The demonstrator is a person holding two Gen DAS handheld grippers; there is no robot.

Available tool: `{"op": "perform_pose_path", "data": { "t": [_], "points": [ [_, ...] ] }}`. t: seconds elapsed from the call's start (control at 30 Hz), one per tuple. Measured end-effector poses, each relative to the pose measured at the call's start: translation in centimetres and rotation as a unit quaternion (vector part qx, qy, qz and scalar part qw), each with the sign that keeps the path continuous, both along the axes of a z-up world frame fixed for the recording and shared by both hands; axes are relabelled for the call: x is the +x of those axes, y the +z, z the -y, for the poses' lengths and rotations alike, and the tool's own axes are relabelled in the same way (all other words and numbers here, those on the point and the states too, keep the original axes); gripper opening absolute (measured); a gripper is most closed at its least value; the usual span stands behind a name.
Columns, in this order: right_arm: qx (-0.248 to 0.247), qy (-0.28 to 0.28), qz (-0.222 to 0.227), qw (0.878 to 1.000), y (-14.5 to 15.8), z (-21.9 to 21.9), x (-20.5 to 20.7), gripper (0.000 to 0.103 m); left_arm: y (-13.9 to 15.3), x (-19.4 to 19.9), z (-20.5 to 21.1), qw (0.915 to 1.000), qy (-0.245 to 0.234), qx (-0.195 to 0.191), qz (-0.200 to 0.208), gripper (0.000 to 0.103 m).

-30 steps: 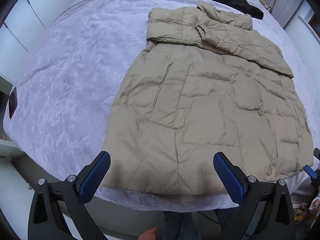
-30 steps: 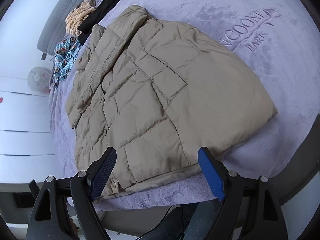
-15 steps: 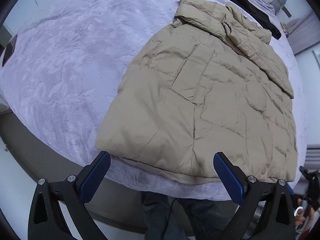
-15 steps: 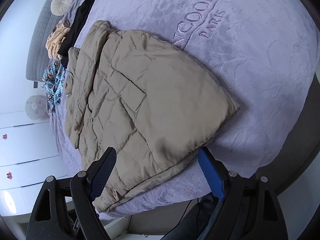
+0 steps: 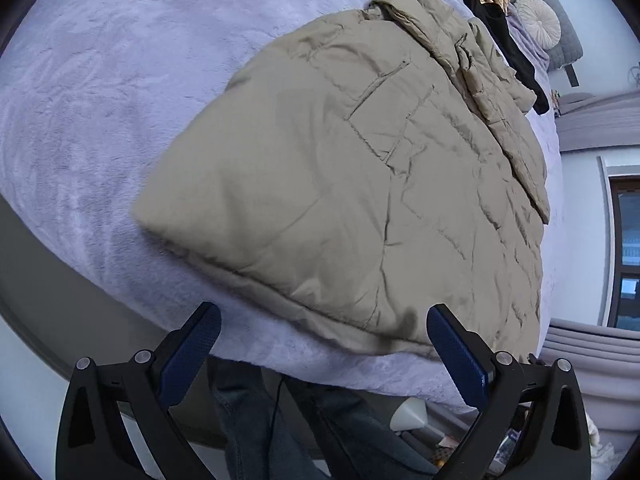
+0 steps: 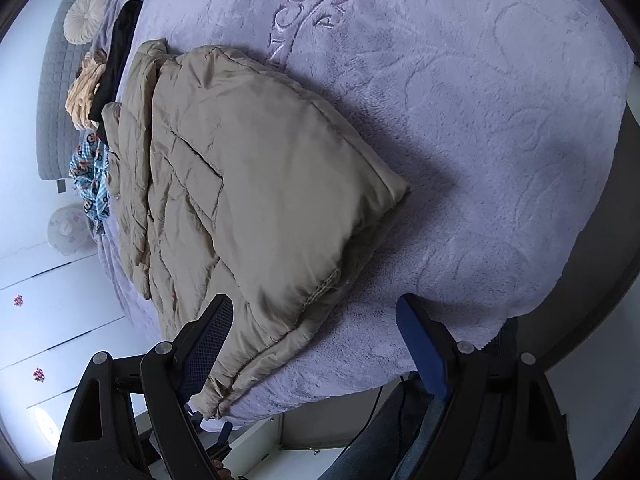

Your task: Fold large clothes

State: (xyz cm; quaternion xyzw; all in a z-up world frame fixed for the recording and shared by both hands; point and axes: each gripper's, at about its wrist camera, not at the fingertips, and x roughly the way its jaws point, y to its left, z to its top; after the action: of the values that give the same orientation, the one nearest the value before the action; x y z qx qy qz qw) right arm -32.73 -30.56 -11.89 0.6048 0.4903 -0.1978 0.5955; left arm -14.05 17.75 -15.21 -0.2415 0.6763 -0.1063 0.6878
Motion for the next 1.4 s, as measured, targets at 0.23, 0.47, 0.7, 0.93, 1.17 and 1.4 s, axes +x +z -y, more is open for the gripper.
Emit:
{"op": "perform_pose_path", "data": {
  "t": [0.23, 0.47, 0.7, 0.93, 1.17, 1.4],
  "points": [
    [0.031, -0.039, 0.013, 0.999, -1.6, 1.1, 0.9, 0.087, -0.6, 2.6, 1.7, 0.9991, 0.021, -0.032, 0.017, 0.098],
    [0.029, -0.042, 0.074, 0.996, 0.4, 0.7, 1.9, 0.075, 2.1, 4.6, 2.2, 0.9969, -0.004, -0.057, 0.054, 0.014],
    [0.003, -0.031, 0.057, 0.998, 1.7, 0.4, 4.0, 0.008, 7.0, 6.6, 2.6, 0.9897, -0.048, -0.061, 0.121, 0.014],
    [-0.066, 0.032, 0.116, 0.991, 8.1, 1.7, 8.8, 0.007, 12.4, 11.3, 3.8, 0.9785, -0.074, -0.052, 0.185, 0.014],
    [-0.116, 0.105, 0.162, 0.974, 13.4, 5.9, 19.0, 0.007, 17.1, 19.5, 7.2, 0.968, -0.06, -0.018, 0.243, 0.014],
    [-0.15, 0.18, 0.169, 0.957, 14.9, 9.3, 31.5, 0.007, 17.9, 27.6, 11.1, 0.9641, -0.028, 0.035, 0.262, 0.014]
  ]
}}
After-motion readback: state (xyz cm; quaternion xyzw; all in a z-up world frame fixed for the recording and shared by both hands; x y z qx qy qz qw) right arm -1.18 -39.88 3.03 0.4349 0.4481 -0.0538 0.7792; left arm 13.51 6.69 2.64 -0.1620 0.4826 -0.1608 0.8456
